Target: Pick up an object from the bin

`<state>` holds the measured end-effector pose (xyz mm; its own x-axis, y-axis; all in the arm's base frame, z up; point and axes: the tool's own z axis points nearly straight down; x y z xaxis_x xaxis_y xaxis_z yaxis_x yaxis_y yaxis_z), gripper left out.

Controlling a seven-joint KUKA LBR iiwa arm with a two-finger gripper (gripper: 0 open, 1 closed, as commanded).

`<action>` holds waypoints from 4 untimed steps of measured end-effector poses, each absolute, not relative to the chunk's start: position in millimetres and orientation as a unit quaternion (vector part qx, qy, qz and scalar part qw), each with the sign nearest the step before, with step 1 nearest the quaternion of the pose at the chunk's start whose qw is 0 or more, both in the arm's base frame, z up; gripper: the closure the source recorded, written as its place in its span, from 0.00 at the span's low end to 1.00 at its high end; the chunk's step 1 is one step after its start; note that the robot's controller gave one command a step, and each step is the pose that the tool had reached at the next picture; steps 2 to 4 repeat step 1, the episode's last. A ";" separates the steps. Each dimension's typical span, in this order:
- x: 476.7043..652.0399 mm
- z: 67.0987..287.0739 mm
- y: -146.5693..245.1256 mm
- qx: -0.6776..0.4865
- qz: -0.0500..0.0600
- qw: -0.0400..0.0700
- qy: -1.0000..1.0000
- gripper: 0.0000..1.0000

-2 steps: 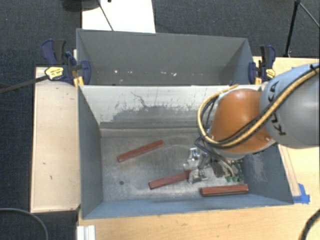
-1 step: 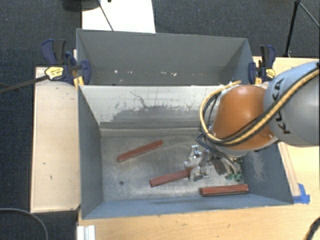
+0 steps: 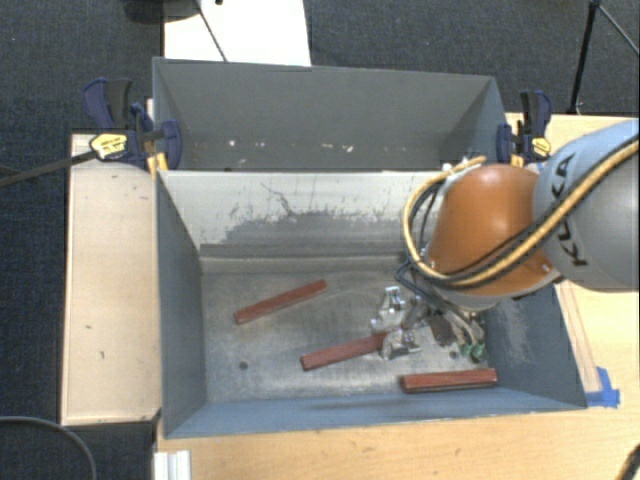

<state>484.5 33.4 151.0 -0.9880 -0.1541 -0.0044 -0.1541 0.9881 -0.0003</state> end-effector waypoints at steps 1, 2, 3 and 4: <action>484.8 155.9 33.5 -0.077 0.000 0.002 0.997 1.00; 484.8 155.9 33.5 -0.077 0.000 0.002 0.997 1.00; 484.8 155.9 33.5 -0.077 0.000 0.002 0.997 1.00; 484.8 155.9 33.5 -0.077 0.000 0.002 0.997 1.00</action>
Offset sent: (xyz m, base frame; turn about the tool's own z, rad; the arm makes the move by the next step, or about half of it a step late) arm 0.0000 0.0002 0.0455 0.0000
